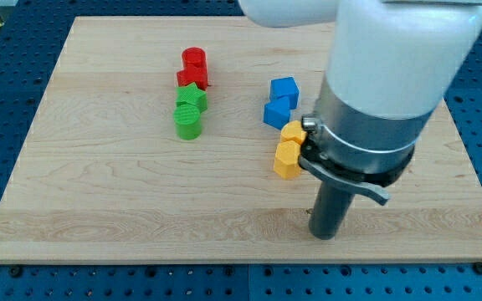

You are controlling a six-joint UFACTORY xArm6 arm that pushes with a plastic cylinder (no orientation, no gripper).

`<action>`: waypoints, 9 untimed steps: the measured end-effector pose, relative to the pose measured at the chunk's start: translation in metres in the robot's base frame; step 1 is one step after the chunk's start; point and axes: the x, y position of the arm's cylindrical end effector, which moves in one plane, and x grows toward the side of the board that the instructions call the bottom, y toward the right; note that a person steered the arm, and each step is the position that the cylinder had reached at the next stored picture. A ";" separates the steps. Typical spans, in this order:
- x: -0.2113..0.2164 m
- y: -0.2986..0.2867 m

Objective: Separate the yellow blocks

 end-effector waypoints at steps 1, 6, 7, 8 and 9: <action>-0.001 0.022; -0.084 -0.089; -0.098 -0.087; -0.112 -0.081; -0.113 -0.069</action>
